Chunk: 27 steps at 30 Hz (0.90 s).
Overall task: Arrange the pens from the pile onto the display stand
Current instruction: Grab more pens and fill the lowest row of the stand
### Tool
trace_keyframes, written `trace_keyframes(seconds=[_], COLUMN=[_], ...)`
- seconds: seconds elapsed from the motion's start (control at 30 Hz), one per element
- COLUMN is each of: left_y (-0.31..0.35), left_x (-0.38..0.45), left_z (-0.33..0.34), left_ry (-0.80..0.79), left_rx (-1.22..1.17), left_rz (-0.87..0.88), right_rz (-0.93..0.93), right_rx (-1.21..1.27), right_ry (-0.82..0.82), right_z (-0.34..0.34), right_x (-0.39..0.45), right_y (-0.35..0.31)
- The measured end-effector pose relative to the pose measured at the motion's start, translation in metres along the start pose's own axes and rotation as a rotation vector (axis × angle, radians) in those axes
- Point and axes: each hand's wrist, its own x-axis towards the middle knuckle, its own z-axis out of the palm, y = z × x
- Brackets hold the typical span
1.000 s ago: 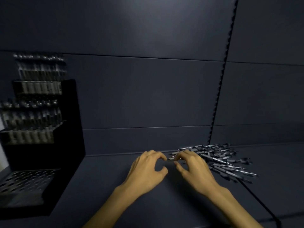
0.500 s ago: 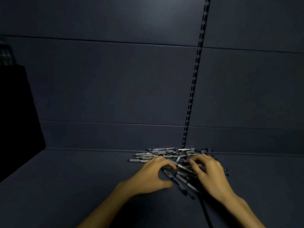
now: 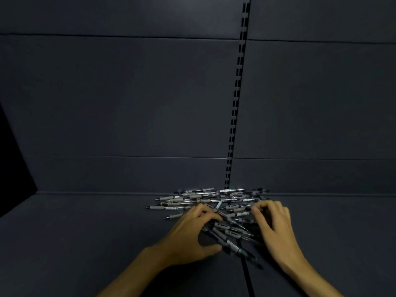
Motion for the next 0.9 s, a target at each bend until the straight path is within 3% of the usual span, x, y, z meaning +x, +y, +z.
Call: trace_keyframes(seconds=[0.3, 0.57, 0.9], left_y=[0.004, 0.006, 0.011], left_x=[0.008, 0.008, 0.012], left_z=[0.002, 0.004, 0.005], left_ry=[-0.115, -0.025, -0.106], left_rx=[0.244, 0.232, 0.236], left_rz=[-0.015, 0.053, 0.076], right_rz=[-0.049, -0.051, -0.029], right_rx=[0.149, 0.104, 0.067], right_ry=[-0.040, 0.042, 0.061], right_z=[0.026, 0.023, 0.024], right_x=[0.009, 0.008, 0.010], right_y=[-0.018, -0.014, -0.012])
